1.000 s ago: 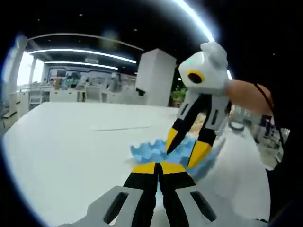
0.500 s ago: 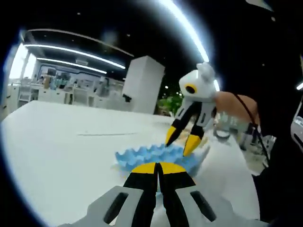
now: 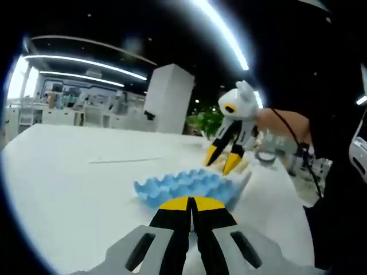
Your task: Pick up the eggs on the table and place them into the egg tray on the table
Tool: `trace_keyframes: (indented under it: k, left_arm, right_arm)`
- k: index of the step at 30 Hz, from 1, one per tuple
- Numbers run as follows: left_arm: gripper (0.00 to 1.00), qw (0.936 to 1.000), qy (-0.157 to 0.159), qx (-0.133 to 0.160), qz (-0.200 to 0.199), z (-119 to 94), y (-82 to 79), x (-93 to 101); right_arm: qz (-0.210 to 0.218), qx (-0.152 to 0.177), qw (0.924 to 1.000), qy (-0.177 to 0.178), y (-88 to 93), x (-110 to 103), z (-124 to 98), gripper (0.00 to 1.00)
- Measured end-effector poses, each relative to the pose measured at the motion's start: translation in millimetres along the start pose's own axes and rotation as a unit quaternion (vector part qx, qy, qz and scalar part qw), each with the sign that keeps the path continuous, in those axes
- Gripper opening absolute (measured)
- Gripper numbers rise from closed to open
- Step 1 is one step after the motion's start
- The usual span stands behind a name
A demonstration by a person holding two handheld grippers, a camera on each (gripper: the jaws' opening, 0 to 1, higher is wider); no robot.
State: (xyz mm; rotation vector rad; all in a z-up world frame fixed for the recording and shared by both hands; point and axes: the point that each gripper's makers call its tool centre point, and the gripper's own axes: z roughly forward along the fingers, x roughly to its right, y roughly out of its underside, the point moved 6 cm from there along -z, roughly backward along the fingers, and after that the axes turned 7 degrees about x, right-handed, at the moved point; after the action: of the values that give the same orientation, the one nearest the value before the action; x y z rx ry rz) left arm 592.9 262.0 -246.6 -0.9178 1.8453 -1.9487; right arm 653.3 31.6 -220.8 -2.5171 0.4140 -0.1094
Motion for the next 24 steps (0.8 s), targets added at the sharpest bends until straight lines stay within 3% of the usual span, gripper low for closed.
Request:
trace_keyframes:
  k: [9,24]
  left_arm:
    - [0.0,0.9989,0.008,-0.038,0.027,9,9.9,9.8]
    - [0.0,0.9995,0.015,-0.024,0.014,5,7.6,8.8]
  right_arm:
    - [0.027,-0.014,0.9993,0.022,28.9,23,-16,0.31]
    - [0.038,-0.05,0.9961,0.062,68.6,49,-39,0.31]
